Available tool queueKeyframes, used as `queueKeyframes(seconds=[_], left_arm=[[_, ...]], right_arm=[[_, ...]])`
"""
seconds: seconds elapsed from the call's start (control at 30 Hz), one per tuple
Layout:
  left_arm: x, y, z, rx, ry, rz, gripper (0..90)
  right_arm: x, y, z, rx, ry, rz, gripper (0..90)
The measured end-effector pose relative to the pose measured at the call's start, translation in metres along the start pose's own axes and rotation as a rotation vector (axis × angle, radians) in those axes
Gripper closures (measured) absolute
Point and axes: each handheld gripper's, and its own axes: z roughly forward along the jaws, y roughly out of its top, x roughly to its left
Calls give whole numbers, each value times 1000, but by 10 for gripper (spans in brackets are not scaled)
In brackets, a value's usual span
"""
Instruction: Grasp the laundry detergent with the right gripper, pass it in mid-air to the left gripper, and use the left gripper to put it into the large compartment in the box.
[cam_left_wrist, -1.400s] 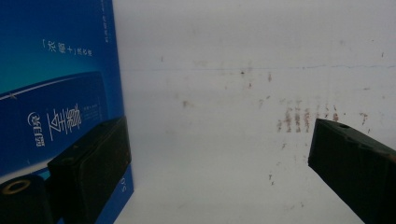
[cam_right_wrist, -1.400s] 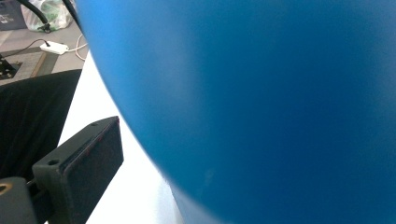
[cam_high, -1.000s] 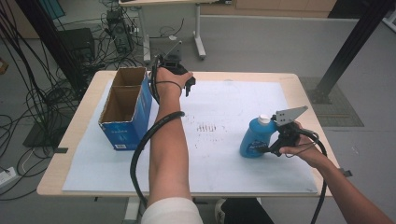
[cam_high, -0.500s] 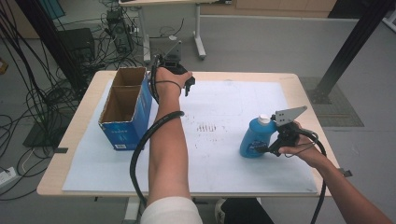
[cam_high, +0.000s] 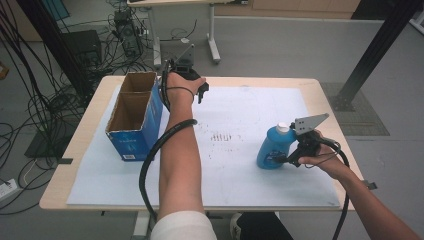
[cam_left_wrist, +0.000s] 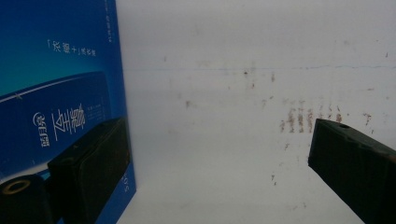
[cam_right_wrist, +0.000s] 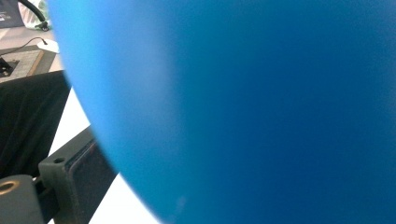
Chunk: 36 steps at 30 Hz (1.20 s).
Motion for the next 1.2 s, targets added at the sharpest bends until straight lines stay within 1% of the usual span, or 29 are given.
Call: queueKeyframes(seconds=[0.4,0.67,0.93,1.2], left_arm=[[0,0,-1,1,1,3,63],[-1,0,-1,-2,1,4,63],[0,1,0,4,1,5,63],[1,0,0,3,2,2,63]], right_arm=[[0,0,0,0,0,-5,50],[-1,0,-1,3,-2,-5,88],[-2,1,-1,-3,3,-24,152],[-1,2,2,-5,15,-54,253]])
